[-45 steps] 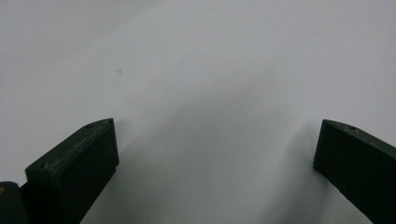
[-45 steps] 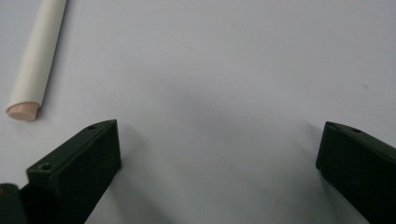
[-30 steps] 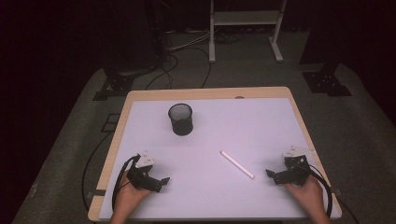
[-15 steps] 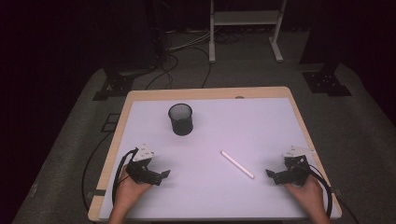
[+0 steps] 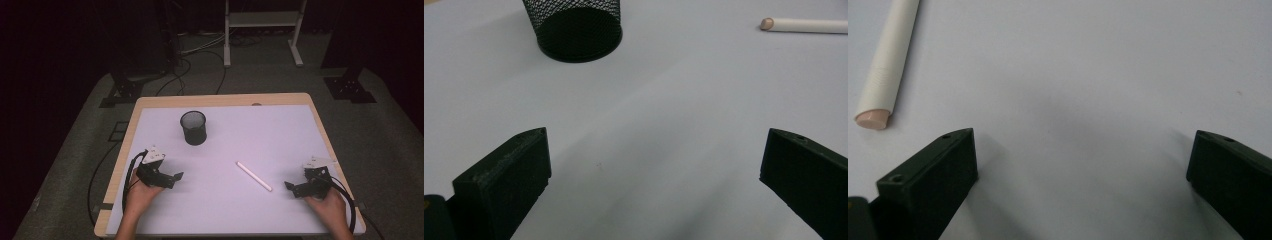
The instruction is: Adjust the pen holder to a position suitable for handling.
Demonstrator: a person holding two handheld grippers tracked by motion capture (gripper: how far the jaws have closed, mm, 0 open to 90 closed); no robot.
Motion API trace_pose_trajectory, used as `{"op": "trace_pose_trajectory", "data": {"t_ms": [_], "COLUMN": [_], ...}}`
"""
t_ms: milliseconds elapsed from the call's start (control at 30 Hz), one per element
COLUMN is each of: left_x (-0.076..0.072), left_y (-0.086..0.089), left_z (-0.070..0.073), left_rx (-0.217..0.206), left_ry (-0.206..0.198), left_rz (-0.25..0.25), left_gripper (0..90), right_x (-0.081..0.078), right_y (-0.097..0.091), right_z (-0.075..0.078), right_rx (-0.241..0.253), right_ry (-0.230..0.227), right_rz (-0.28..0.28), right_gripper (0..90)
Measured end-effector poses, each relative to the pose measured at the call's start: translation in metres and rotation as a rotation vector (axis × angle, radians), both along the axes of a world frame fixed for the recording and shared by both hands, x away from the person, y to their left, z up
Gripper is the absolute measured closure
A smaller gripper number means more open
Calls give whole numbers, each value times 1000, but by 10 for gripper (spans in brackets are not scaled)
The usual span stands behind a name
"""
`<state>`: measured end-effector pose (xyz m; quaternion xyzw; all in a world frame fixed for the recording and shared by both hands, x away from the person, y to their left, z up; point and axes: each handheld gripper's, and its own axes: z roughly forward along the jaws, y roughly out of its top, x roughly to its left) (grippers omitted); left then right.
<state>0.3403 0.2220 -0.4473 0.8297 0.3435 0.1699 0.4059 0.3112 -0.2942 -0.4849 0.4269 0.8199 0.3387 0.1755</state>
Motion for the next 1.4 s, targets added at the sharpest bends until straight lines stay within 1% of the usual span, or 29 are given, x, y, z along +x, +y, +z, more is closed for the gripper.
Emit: {"op": "trace_pose_trajectory", "data": {"t_ms": [67,133,200,300,333,367,433,467,500,633,667,700,733,867,900,967,1033,1067,1167,1200,1233,1267,1300,1333,1367,1400], "left_x": [5,8,10,17,18,21,26,27,29,35,38,38,40,49,49,54,56,58,65,65,68,70,70,72,75,77], "left_y": [-1,-1,-1,-5,-6,-8,-10,-11,-12,-15,-16,-16,-17,-20,-20,-21,-22,-22,-24,-24,-25,-25,-25,-25,-25,-25], "left_z": [4,7,8,12,12,14,16,17,17,21,23,23,24,27,27,27,27,27,27,27,26,25,25,25,22,21], "left_rx": [-7,-17,-17,-2,-6,-3,12,9,-1,6,4,4,-4,-6,-6,-22,-24,-17,-26,-26,-29,-34,-34,-41,-57,-61], "left_ry": [-9,-27,-23,-33,-42,-43,-49,-49,-62,-68,-70,-70,-77,-84,-84,-97,-92,-91,-99,-99,-100,-107,-107,-111,-118,-117], "left_rz": [6,9,9,6,8,6,5,4,6,10,10,10,13,16,16,25,26,26,34,34,40,40,40,44,47,54], "left_gripper": [0,0,0,0,0,0,0,0,0,0,0,0,0,0,0,0,0,0,0,0,0,0,0,0,0,0], "right_x": [0,0,0,0,0,0,0,0,0,0,0,0,0,0,0,0,0,0,0,0,0,0,0,0,0,0], "right_y": [0,0,0,0,0,0,0,0,0,0,0,0,0,0,0,0,0,0,0,0,0,0,0,0,0,0], "right_z": [0,0,0,0,0,0,0,0,0,0,0,0,0,0,0,0,0,0,0,0,0,0,0,0,0,0], "right_rx": [0,0,0,0,0,0,0,0,0,0,0,0,0,0,0,0,0,0,0,0,0,0,0,0,0,0], "right_ry": [-1,-1,-1,-1,-1,-1,-1,-1,-1,-1,-1,-1,-1,-1,-1,-1,-1,-1,-1,-1,-1,-1,-1,-1,-1,-1], "right_rz": [1,1,1,1,1,1,1,1,1,0,0,0,1,1,1,0,0,0,0,0,0,0,0,0,0,0], "right_gripper": [0,0,0,0,0,0,0,0,0,0,0,0,0,0,0,0,0,0,0,0,0,0,0,0,0,0]}}
